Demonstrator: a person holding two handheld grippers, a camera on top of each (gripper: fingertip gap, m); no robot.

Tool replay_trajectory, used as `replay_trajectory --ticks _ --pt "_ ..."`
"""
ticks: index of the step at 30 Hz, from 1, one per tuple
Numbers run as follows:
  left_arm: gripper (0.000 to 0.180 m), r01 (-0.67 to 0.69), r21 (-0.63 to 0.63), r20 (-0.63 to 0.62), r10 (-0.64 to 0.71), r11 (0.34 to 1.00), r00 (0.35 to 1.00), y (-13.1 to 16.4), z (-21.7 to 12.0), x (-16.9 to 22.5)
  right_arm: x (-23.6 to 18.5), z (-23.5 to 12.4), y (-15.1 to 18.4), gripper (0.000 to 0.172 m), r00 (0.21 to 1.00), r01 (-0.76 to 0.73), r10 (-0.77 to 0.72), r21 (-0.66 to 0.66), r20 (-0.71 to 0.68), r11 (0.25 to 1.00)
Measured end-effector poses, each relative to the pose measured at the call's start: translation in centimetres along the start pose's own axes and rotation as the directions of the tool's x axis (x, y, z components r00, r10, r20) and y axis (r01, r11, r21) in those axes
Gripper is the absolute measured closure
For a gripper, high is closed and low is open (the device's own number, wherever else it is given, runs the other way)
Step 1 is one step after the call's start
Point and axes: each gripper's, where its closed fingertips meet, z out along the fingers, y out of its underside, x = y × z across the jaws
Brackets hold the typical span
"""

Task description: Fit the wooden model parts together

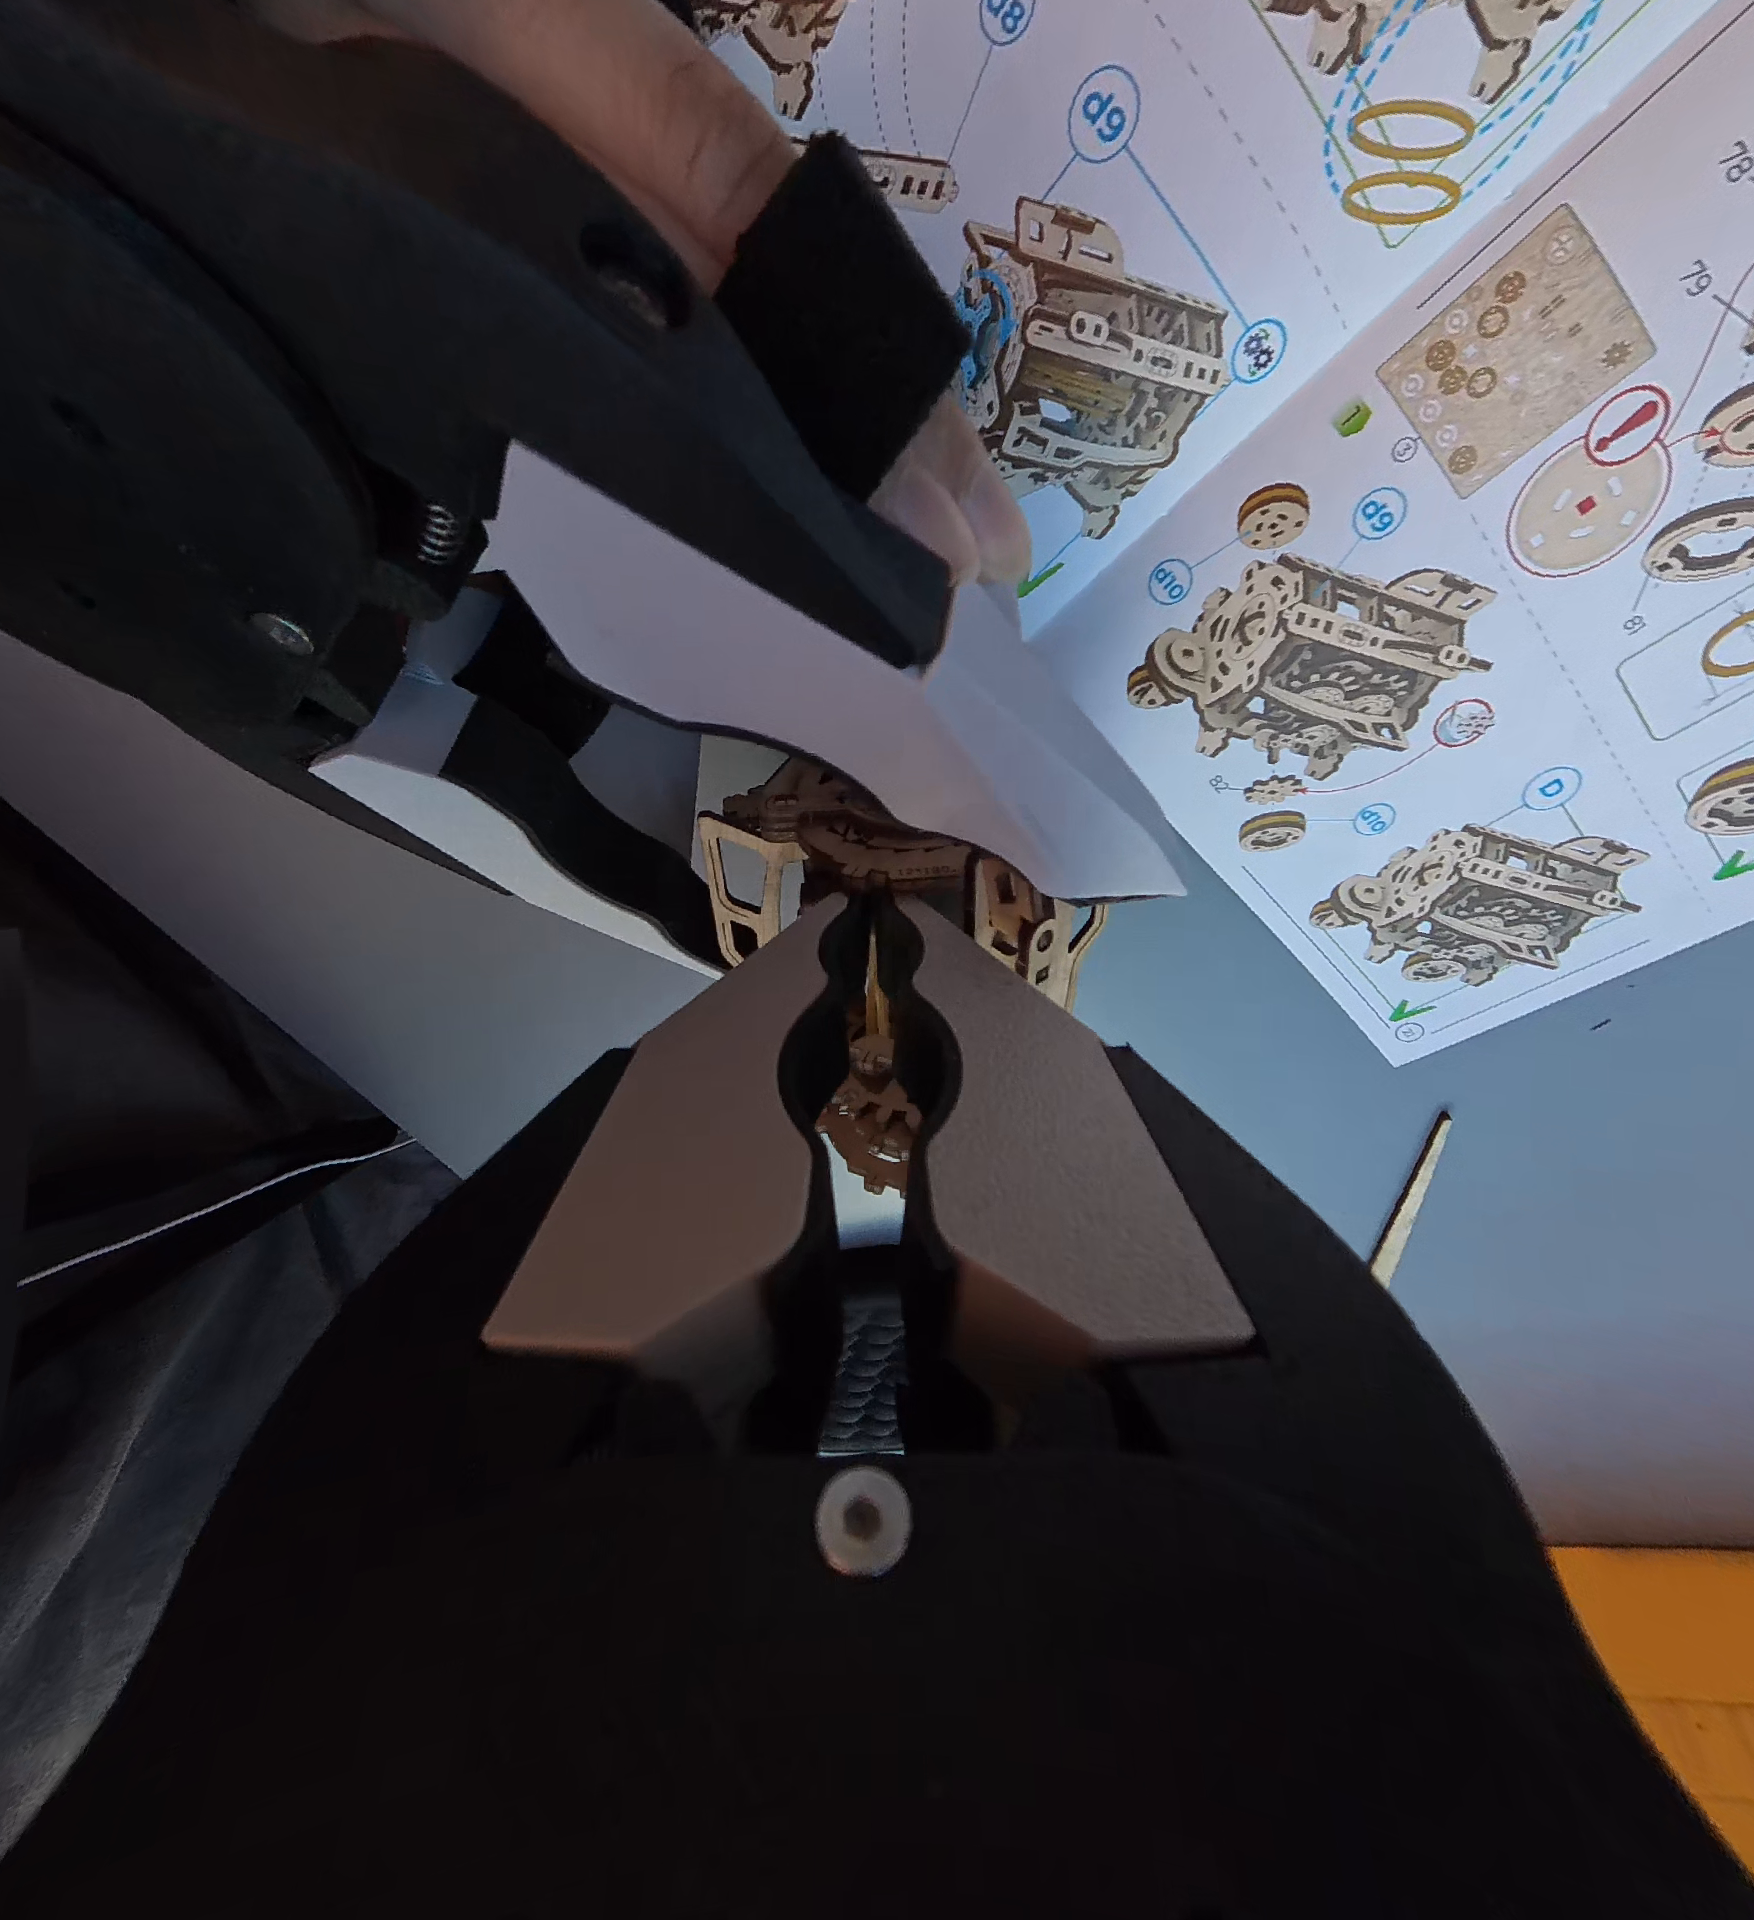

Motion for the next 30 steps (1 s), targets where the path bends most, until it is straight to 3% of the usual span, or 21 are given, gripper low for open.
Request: replay_trajectory --ticks 21,30 --pt "0.095 -0.006 0.0 0.009 0.006 1.0 1.0 -0.2 0.2 0.1 -0.1 -0.2 0.1 0.172 0.999 0.032 -0.033 0.05 0.03 0.998" --pt "0.095 0.005 -0.015 0.018 -0.005 1.0 1.0 -0.8 1.4 0.7 0.1 -0.3 1.6 0.172 0.998 0.029 -0.037 0.134 0.056 0.991"
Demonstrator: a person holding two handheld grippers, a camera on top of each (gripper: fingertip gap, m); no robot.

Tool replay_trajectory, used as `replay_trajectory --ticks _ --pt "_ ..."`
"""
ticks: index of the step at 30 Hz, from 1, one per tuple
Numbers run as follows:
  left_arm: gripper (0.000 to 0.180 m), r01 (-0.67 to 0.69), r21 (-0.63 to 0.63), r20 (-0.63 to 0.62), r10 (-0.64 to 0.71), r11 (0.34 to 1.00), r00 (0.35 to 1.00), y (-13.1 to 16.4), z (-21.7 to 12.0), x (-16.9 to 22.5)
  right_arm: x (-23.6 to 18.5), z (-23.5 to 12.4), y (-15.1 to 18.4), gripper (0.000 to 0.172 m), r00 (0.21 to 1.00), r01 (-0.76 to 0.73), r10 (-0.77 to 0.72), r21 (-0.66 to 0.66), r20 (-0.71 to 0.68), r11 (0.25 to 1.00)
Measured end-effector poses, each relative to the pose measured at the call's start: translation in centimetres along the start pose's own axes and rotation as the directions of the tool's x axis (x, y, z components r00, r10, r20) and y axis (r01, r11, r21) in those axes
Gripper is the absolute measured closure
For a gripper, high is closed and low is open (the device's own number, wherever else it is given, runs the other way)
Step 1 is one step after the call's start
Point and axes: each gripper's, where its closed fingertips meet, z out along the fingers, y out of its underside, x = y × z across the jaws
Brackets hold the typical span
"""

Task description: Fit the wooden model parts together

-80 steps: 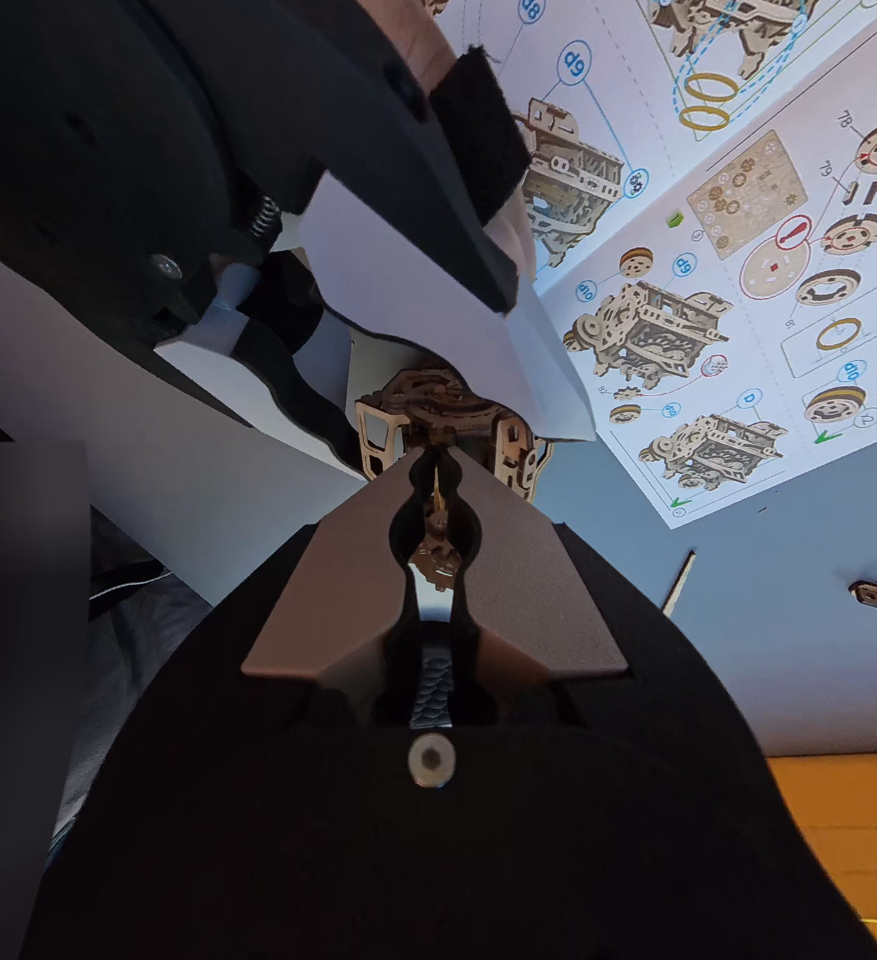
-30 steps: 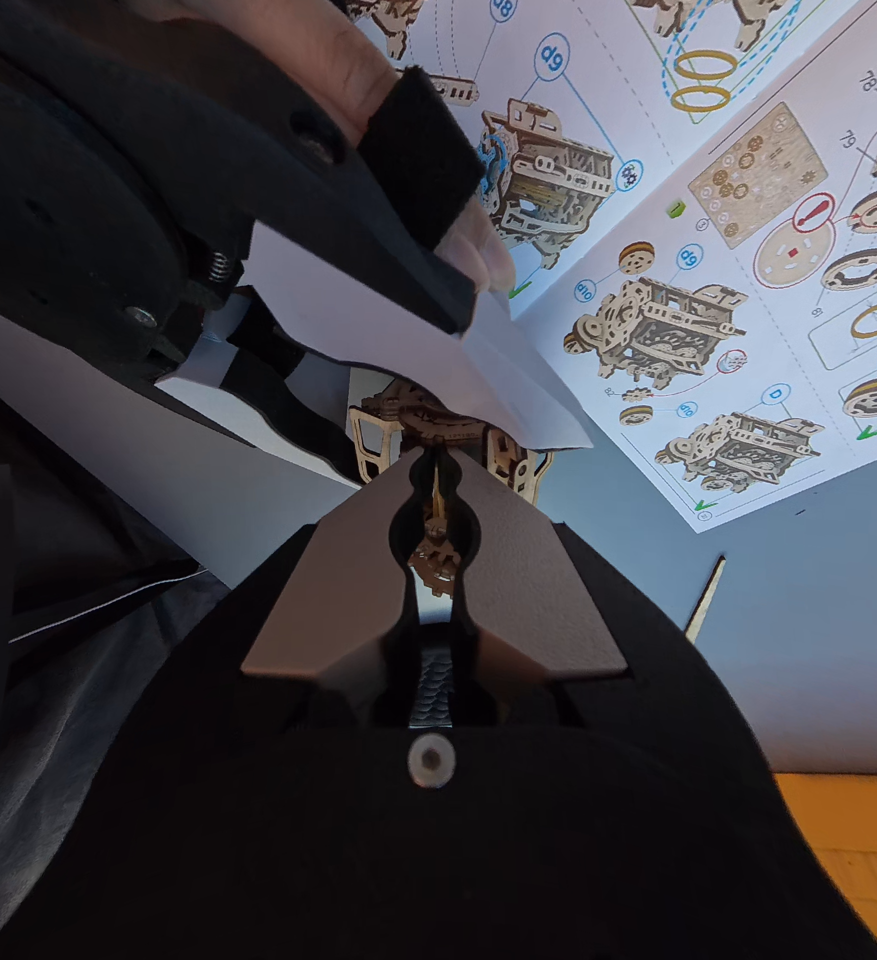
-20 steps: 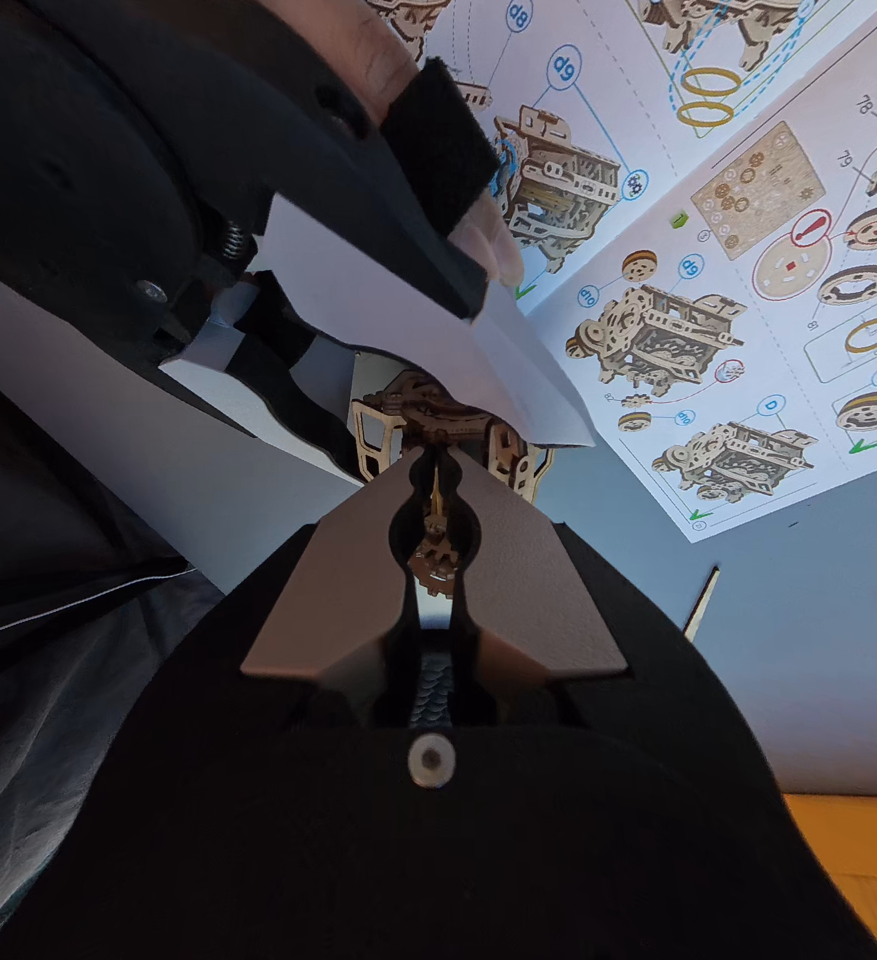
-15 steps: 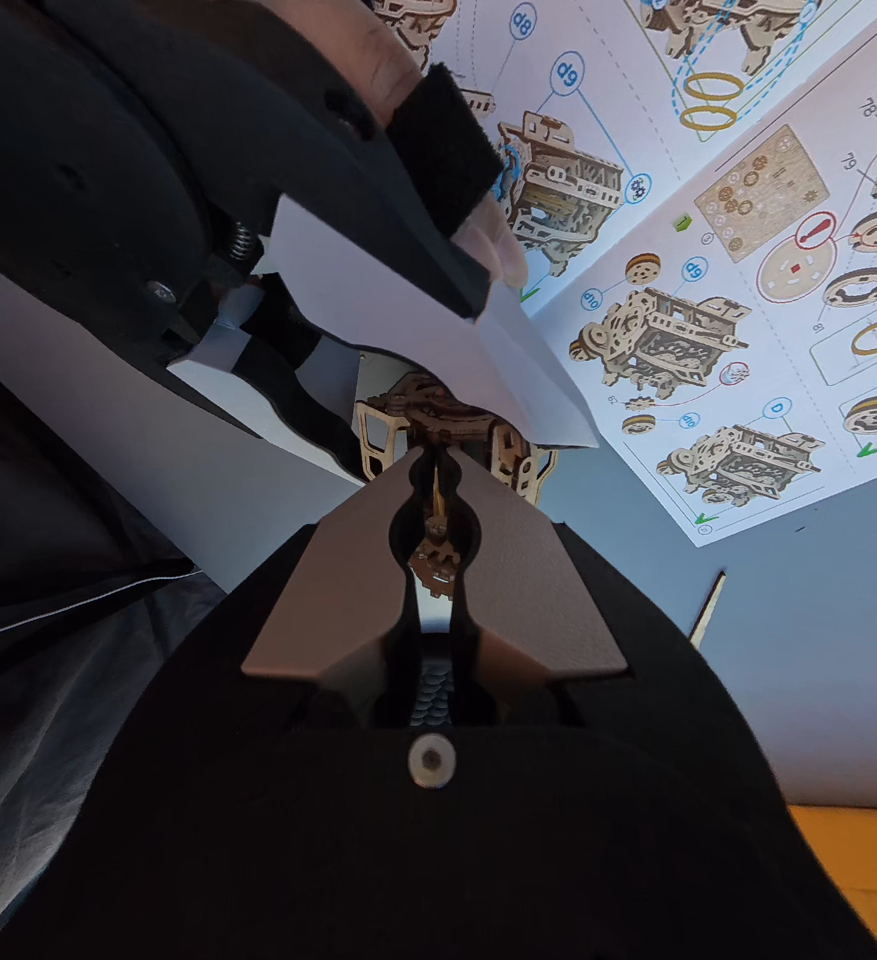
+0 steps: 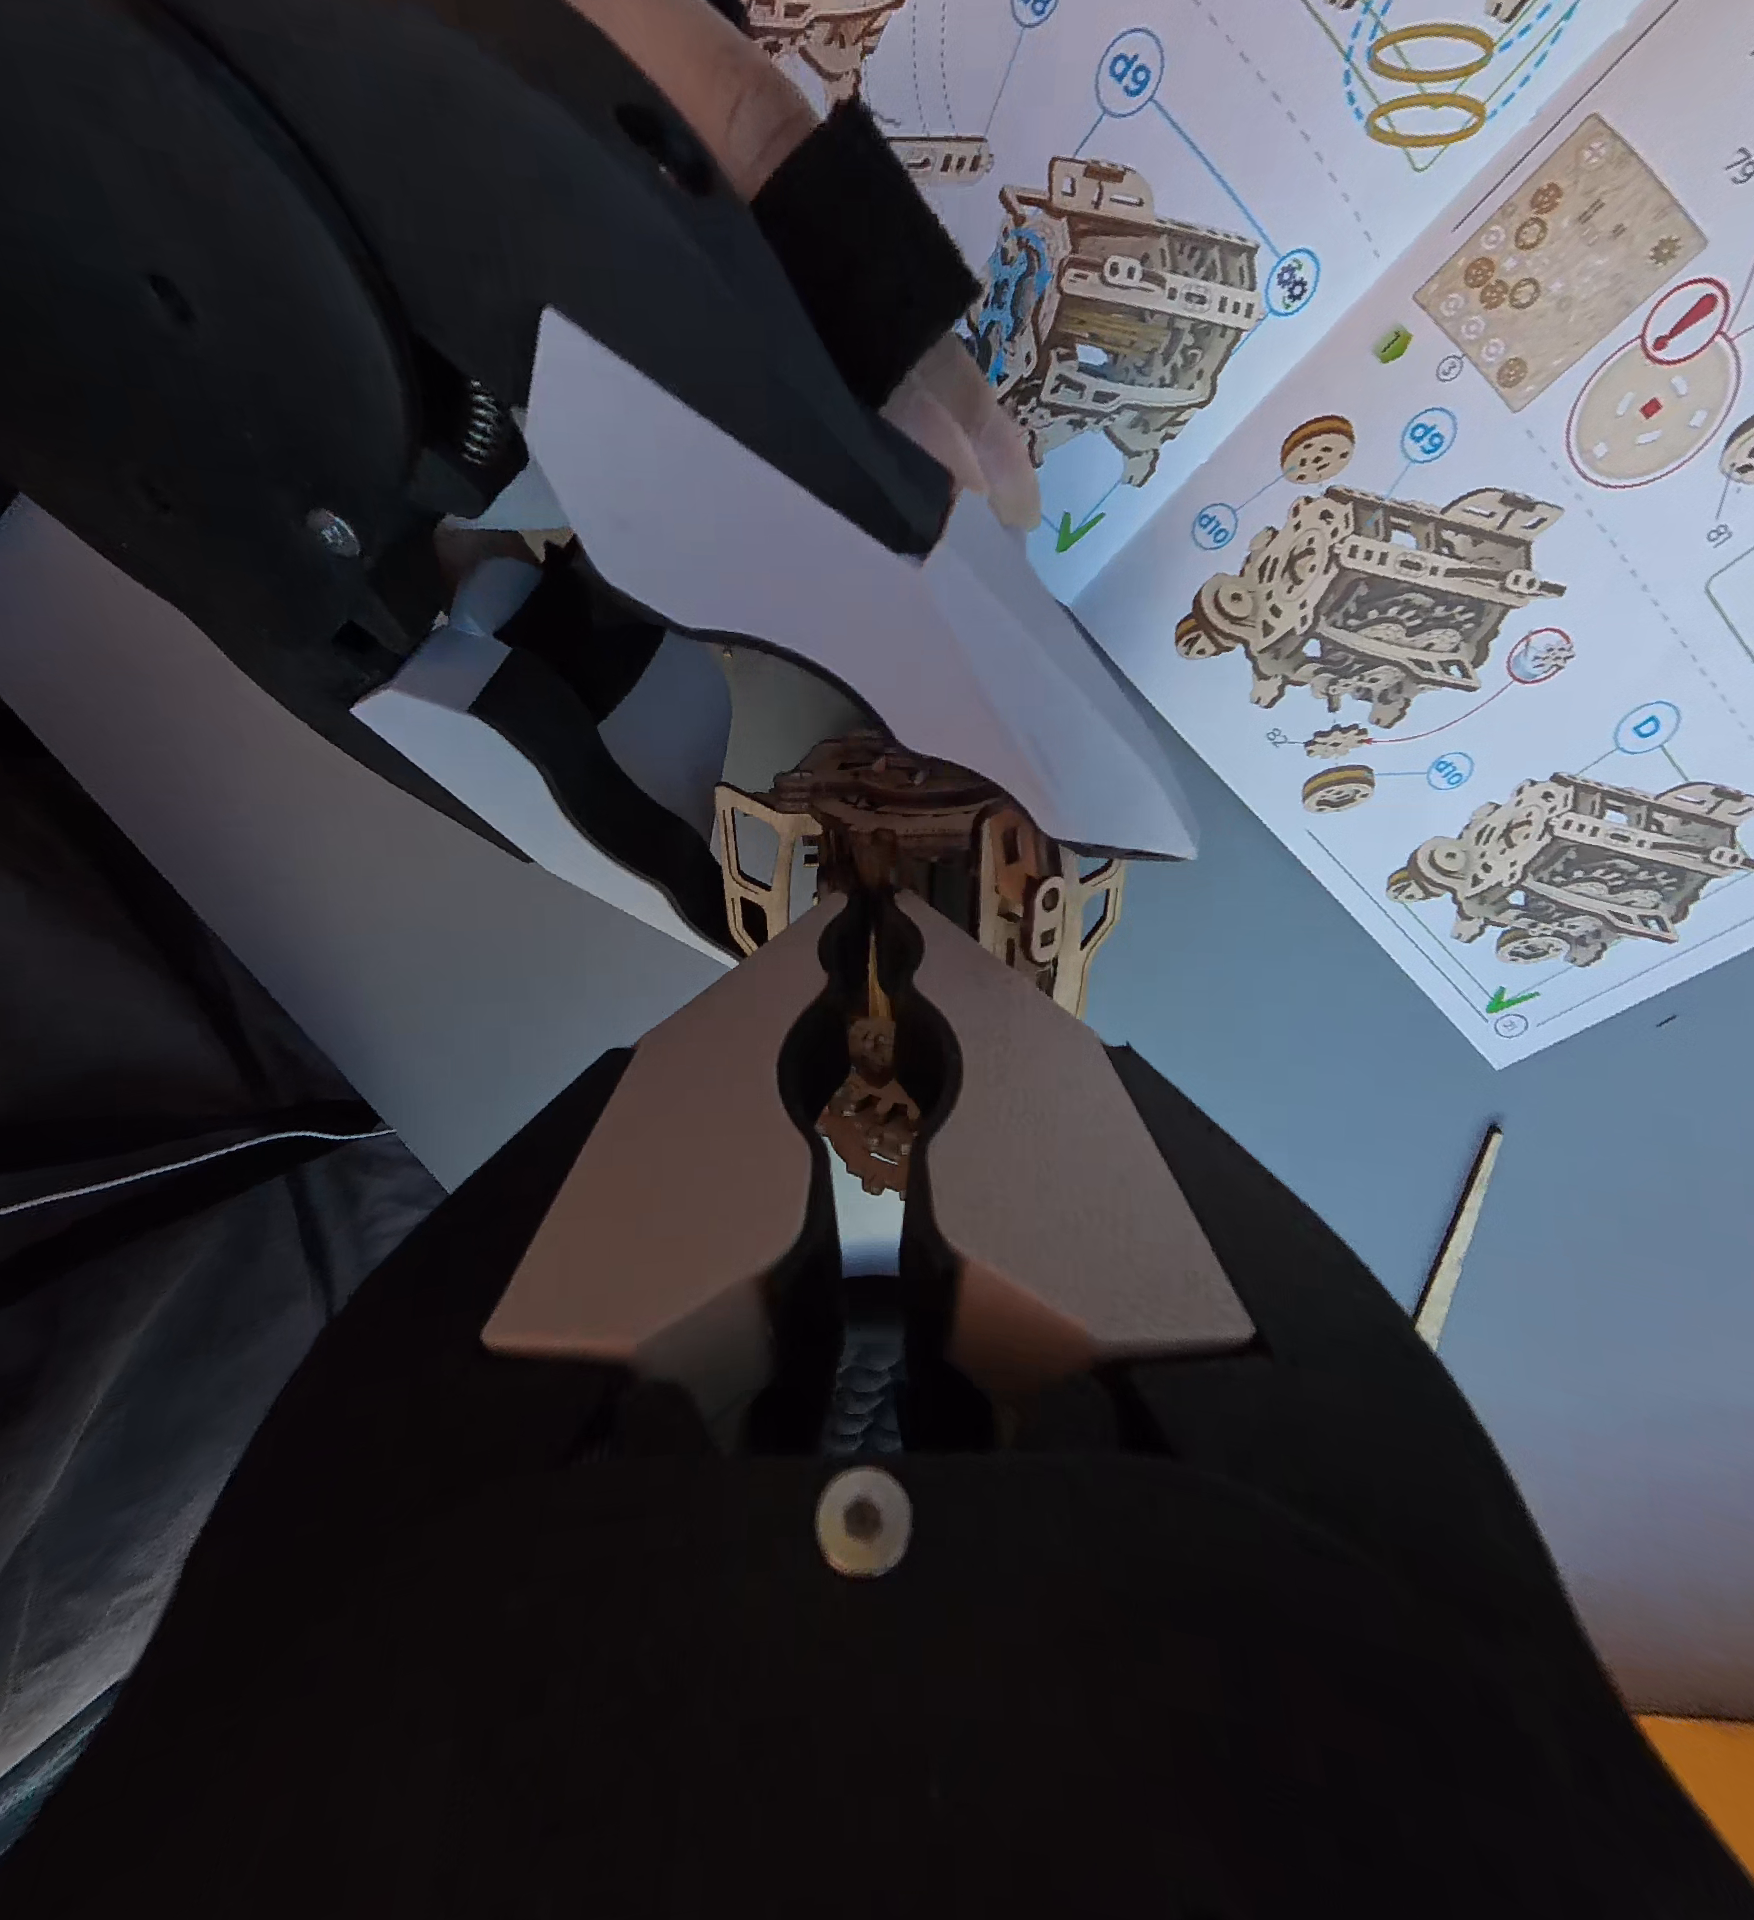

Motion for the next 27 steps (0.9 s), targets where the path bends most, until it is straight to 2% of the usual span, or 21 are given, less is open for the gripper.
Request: replay_trajectory --ticks 11,22,27 --pt "0.093 -0.006 -0.013 -0.045 0.005 1.0 0.999 -1.8 3.4 1.4 1.0 -0.5 3.2 0.172 1.0 0.011 -0.011 0.088 -0.005 0.996" --pt "0.094 -0.014 0.016 -0.102 0.015 1.0 0.995 -4.4 8.4 3.3 2.7 -1.4 8.7 0.172 0.998 -0.06 0.059 0.224 0.011 0.973" --pt "0.092 0.013 0.001 -0.119 -0.013 1.0 0.993 -4.6 9.2 3.2 3.2 -2.0 9.8 0.172 0.993 -0.111 0.094 0.302 0.069 0.947"
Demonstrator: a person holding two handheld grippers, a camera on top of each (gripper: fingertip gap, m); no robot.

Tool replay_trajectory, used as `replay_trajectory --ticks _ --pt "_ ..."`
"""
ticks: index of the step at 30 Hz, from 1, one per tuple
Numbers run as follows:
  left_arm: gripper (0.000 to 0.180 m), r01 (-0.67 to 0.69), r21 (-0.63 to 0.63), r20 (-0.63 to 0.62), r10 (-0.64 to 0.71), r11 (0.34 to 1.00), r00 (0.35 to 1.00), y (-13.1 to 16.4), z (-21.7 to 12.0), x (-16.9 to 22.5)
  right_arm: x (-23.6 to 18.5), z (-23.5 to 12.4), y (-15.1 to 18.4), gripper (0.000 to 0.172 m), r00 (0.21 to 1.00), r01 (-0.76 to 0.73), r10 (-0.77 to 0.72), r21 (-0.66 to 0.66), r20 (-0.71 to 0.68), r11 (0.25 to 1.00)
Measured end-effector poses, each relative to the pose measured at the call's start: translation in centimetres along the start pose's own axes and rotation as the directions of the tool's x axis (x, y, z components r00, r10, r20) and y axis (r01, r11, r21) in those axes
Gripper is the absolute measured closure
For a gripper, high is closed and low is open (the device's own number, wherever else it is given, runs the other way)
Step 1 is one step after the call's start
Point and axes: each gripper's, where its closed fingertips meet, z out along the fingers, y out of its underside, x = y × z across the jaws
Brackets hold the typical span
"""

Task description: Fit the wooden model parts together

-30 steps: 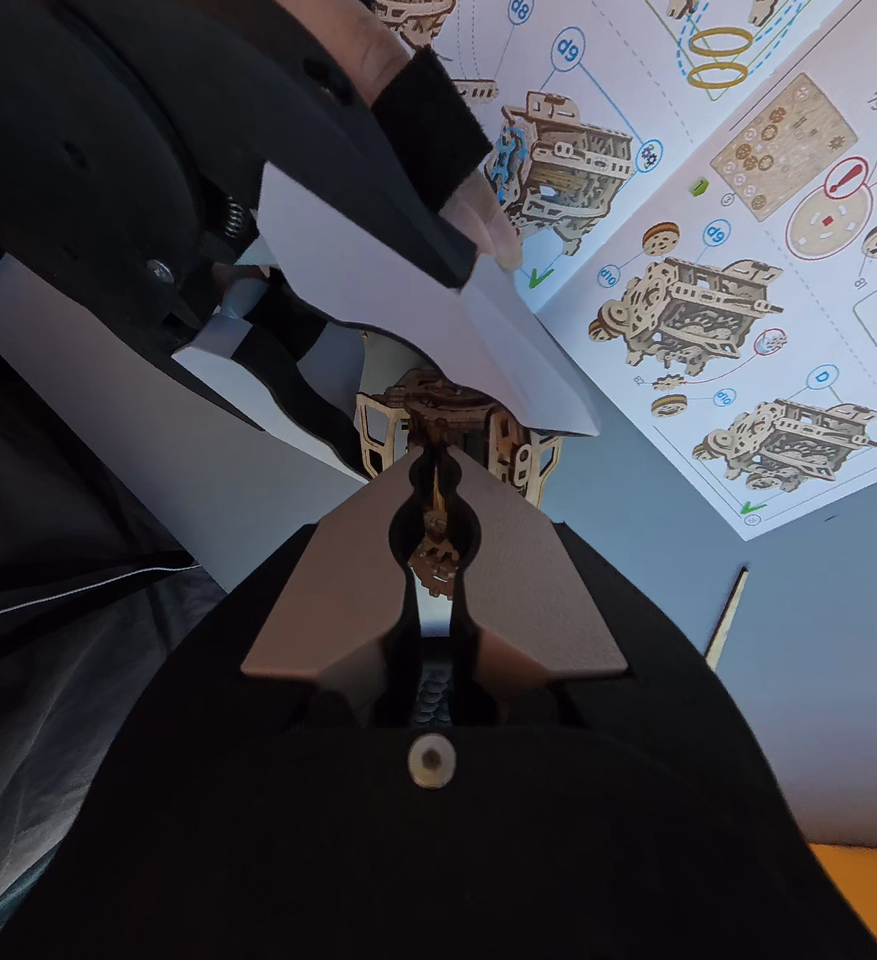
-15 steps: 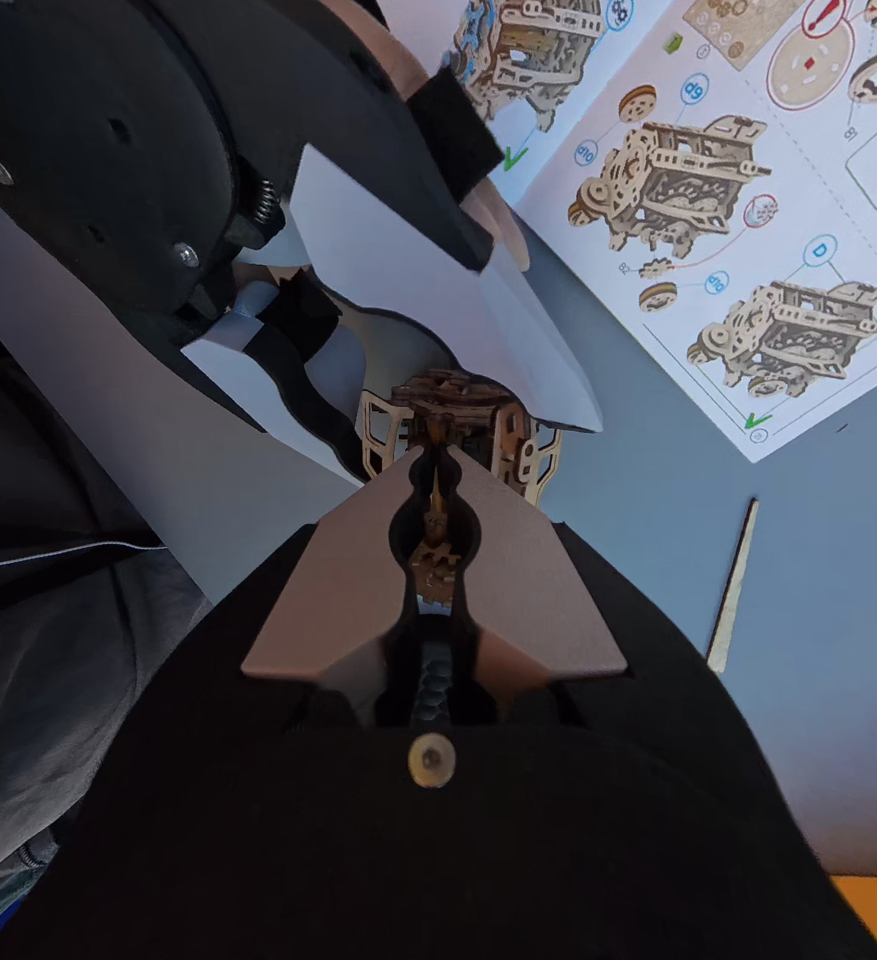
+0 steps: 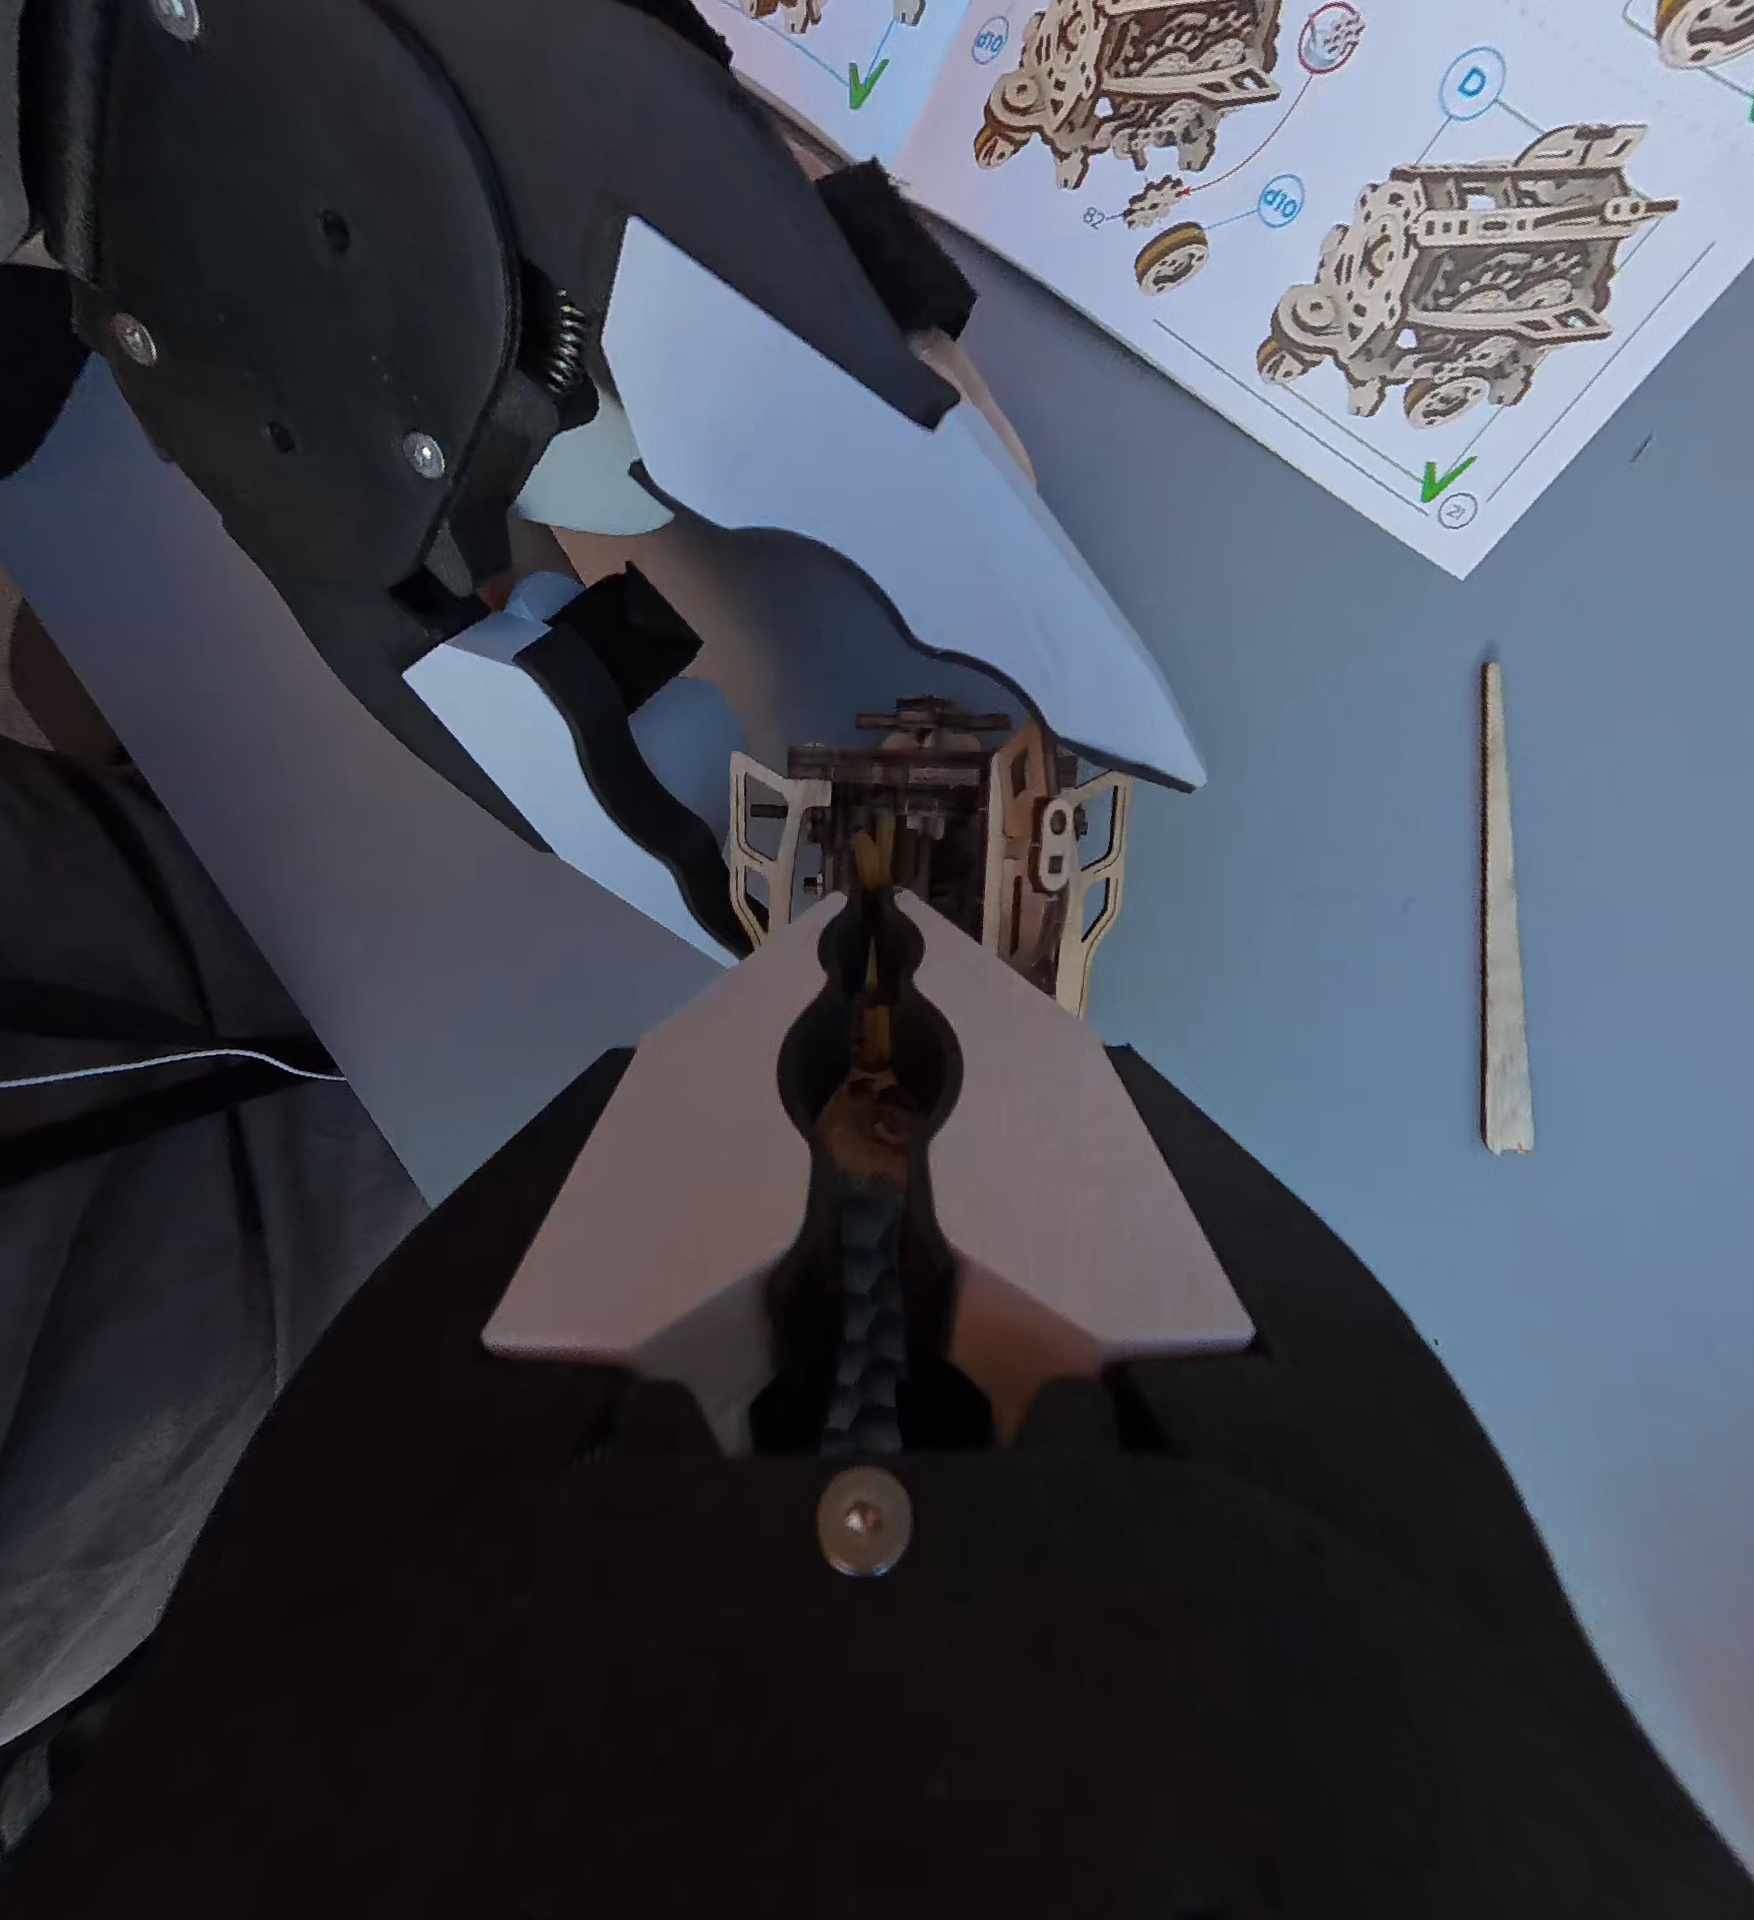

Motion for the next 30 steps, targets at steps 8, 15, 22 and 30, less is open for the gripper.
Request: replay_trajectory --ticks 8,15,22,30 --pt "0.092 -0.024 0.013 0.014 0.024 1.0 1.0 0.3 -0.8 -0.1 -0.5 0.5 -0.5 0.172 0.999 0.043 -0.042 -0.006 0.032 0.999" --pt "0.092 -0.03 0.019 0.013 0.03 0.999 0.999 0.7 -1.6 -0.2 -0.8 0.5 -0.9 0.172 0.998 0.037 -0.037 -0.009 0.054 0.999" --pt "0.09 -0.016 0.033 0.017 0.015 0.999 1.0 0.7 -2.0 -0.2 -1.0 0.6 -1.1 0.172 0.998 0.042 -0.041 -0.015 0.051 0.999" --pt "0.086 0.064 0.18 -0.017 -0.062 0.982 0.998 -2.6 -6.0 -2.3 -1.3 0.8 -1.3 0.172 0.997 0.054 -0.053 -0.016 0.057 0.998"
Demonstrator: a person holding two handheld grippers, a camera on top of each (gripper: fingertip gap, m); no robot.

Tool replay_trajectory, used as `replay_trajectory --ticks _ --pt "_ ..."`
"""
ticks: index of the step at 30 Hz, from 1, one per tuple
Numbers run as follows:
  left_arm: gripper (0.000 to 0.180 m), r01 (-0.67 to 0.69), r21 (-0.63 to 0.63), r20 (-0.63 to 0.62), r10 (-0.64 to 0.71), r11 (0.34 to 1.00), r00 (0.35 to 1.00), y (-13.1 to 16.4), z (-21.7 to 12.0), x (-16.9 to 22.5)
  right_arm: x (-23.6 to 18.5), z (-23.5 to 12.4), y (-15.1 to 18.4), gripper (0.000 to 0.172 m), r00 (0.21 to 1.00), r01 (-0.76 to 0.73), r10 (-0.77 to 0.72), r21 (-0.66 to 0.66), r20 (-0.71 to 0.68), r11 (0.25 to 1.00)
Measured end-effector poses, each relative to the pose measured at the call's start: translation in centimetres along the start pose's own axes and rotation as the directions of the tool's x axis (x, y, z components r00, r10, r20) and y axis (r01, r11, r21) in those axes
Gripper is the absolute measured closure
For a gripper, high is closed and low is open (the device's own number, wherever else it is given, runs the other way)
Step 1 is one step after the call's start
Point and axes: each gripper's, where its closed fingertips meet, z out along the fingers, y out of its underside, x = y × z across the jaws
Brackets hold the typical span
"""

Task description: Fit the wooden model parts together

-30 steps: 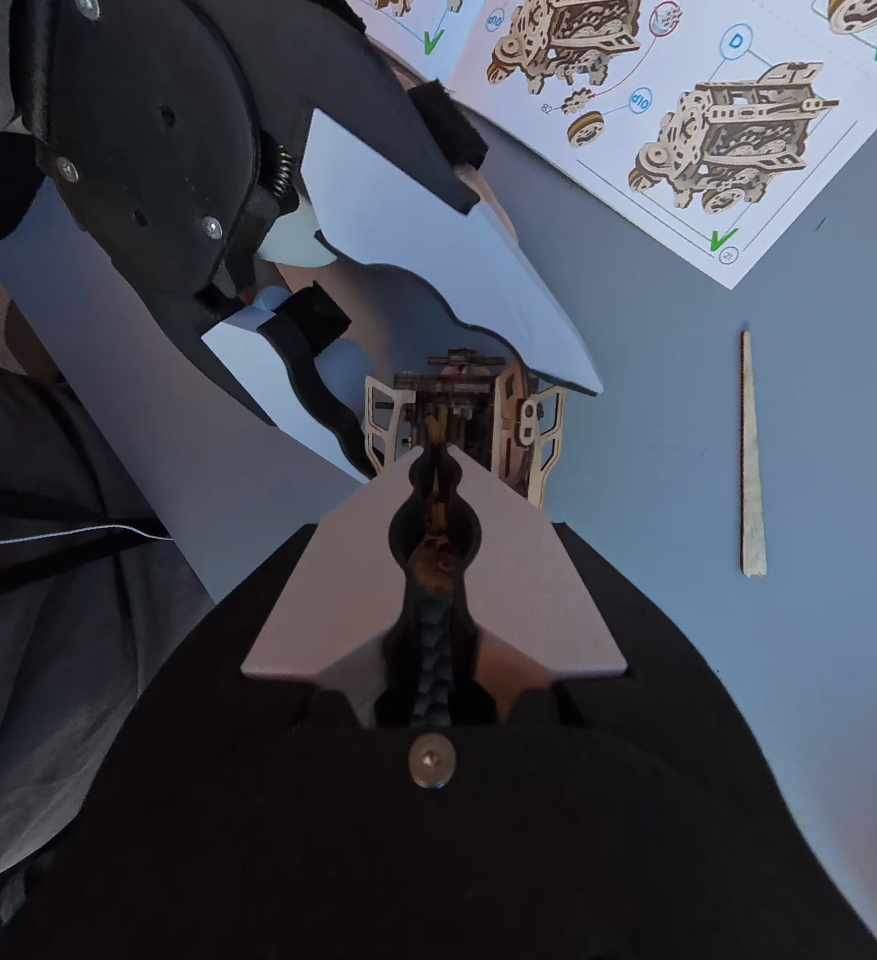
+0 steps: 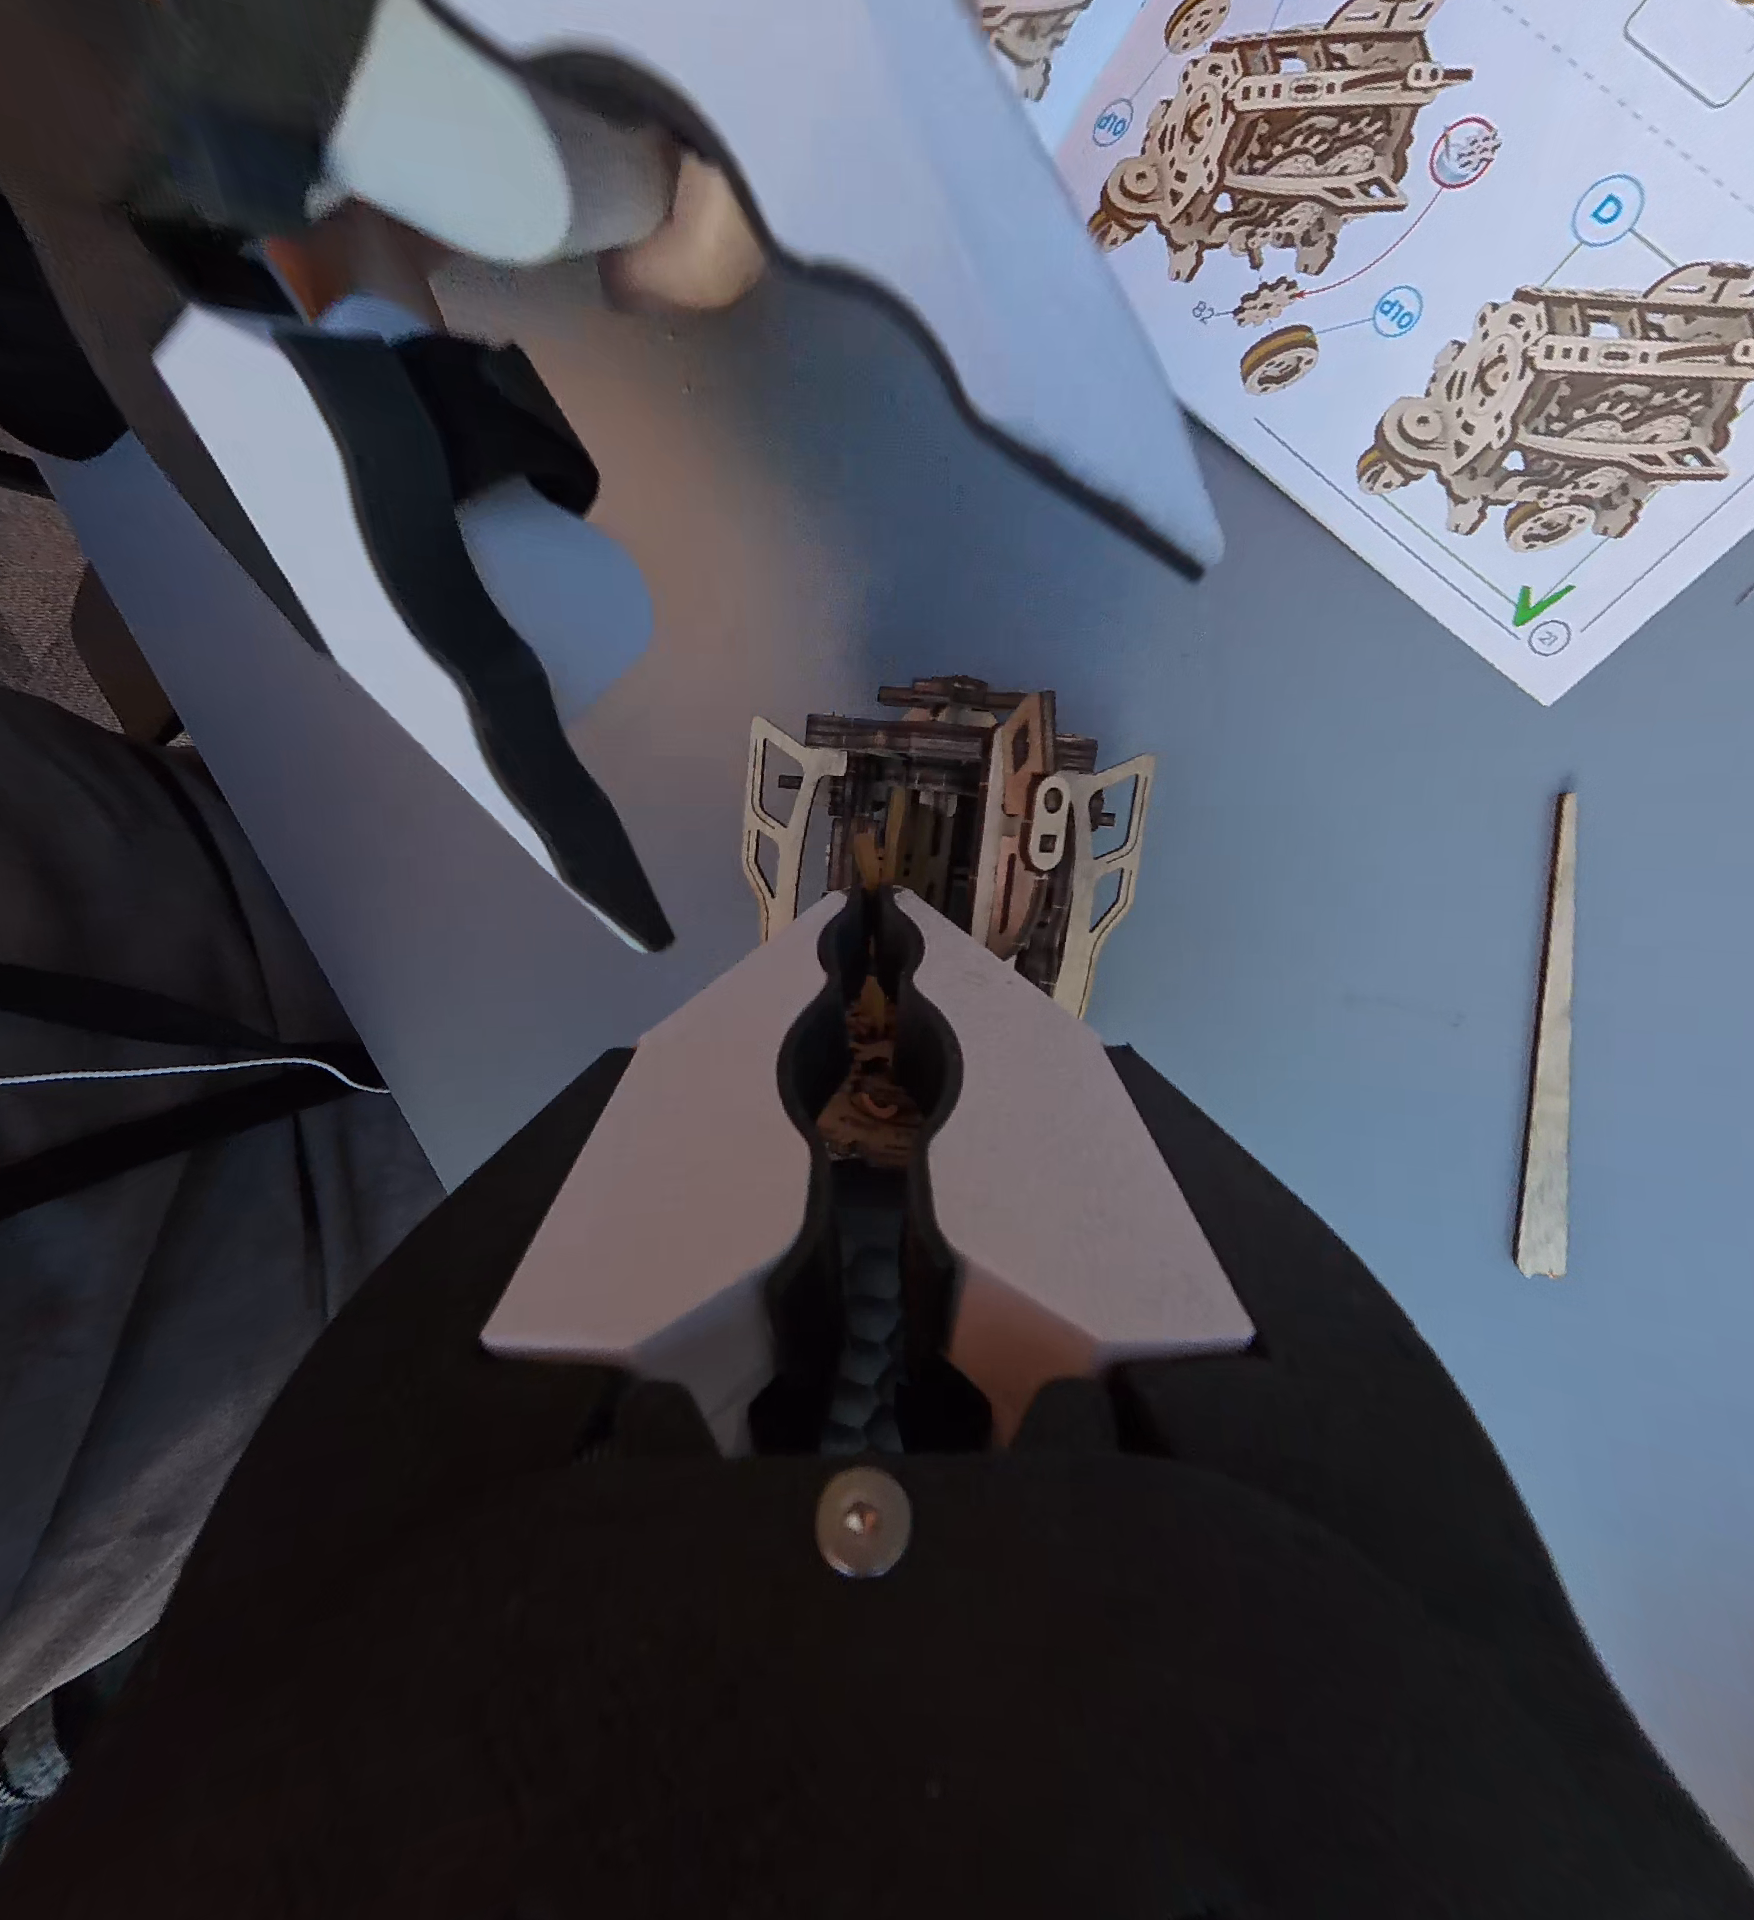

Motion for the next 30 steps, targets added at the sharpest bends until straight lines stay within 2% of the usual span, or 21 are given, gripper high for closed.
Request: replay_trajectory --ticks 4,8,13,16,18,22,24,26,30 --pt "0.104 0.108 -0.05 -0.048 -0.11 0.993 0.993 1.1 -2.1 -3.9 0.0 -0.1 0.0 0.172 1.0 0.0 0.0 0.001 0.0 1.0" --pt "0.112 0.178 -0.144 -0.082 -0.191 0.973 0.978 2.7 -1.6 -7.5 0.0 -0.1 0.1 0.172 1.0 -0.013 0.013 0.011 0.007 1.0" --pt "0.117 0.014 -0.303 -0.194 -0.076 0.953 0.978 3.3 2.4 -7.7 0.0 -0.2 0.1 0.172 1.0 -0.02 0.02 0.02 0.009 1.0" --pt "0.133 -0.136 -0.41 -0.293 0.011 0.902 0.956 4.4 4.8 -7.1 -0.1 -0.2 0.1 0.172 1.0 -0.025 0.024 0.022 0.015 0.999" --pt "0.135 -0.201 -0.463 -0.354 0.028 0.863 0.935 5.4 6.1 -6.9 -0.1 -0.2 0.1 0.172 1.0 -0.025 0.025 0.02 0.012 0.999" --pt "0.138 -0.122 -0.437 -0.41 -0.076 0.891 0.909 4.5 8.6 -6.9 0.8 -1.0 -0.1 0.172 0.995 -0.093 0.091 0.075 0.036 0.993" --pt "0.139 0.001 -0.357 -0.436 -0.167 0.934 0.884 2.4 9.3 -7.1 1.0 -1.0 0.0 0.172 0.997 -0.079 0.078 0.083 0.022 0.993" --pt "0.139 0.052 -0.293 -0.442 -0.183 0.955 0.878 1.4 8.9 -7.8 0.6 -0.8 0.0 0.172 0.997 -0.072 0.069 0.088 0.033 0.993" --pt "0.142 0.03 -0.316 -0.408 -0.164 0.948 0.898 3.5 8.1 -9.0 0.8 -0.9 0.0 0.172 0.998 -0.054 0.052 0.093 0.018 0.994"
